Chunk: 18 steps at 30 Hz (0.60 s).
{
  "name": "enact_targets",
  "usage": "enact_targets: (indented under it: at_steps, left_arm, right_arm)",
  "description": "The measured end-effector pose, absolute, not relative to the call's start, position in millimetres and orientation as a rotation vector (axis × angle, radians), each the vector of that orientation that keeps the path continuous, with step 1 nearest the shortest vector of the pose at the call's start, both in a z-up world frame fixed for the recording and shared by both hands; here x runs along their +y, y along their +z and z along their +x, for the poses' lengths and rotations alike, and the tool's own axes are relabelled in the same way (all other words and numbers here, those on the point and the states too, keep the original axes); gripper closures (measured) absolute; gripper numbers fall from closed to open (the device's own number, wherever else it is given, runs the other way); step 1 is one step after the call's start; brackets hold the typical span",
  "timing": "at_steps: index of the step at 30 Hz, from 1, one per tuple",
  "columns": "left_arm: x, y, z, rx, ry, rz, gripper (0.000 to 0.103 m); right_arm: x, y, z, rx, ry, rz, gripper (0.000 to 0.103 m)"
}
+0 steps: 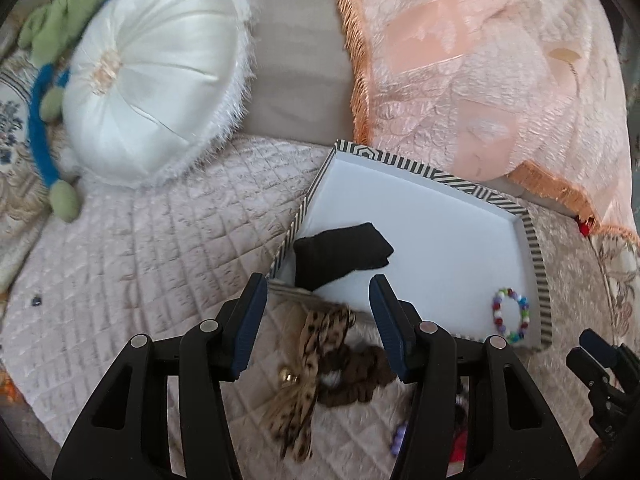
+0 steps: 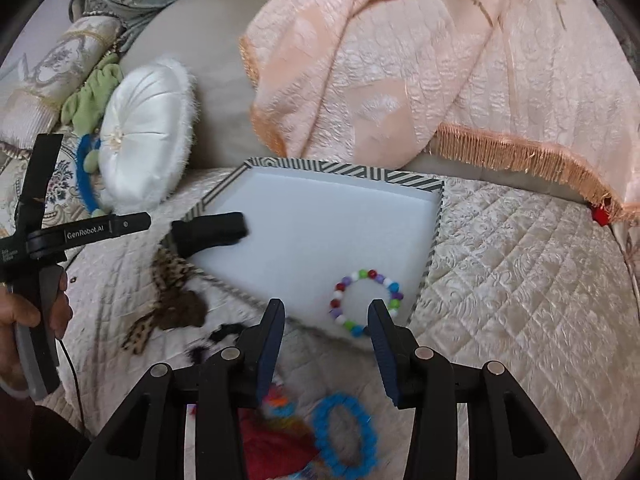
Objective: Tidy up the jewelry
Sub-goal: 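Drop black hair tie in tray with left tool while right tool drops bracelet, then grasp leopard bow clip with left tool while right tool grasps red bow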
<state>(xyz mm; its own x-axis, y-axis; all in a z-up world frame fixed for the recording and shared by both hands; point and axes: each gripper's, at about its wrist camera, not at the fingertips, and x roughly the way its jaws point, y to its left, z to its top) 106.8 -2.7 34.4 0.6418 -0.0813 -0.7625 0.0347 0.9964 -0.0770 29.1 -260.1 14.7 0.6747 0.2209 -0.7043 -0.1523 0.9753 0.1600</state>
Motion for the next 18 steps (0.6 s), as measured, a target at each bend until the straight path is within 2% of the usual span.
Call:
enact_targets:
  at_steps: [5,18]
  left_arm:
    - [-6.4,46.0,71.0,0.814,-0.057,-0.016,0.05]
    - [-5.1,65.9,16.6,0.735,-0.041,0.013,0.05]
  right_arm:
    - [-246.7,24.1,5.5,0.777,0.189,0.063,0.044]
    - [-229.2,50.7,-28.1,0.737,0.195,0.085,0.044]
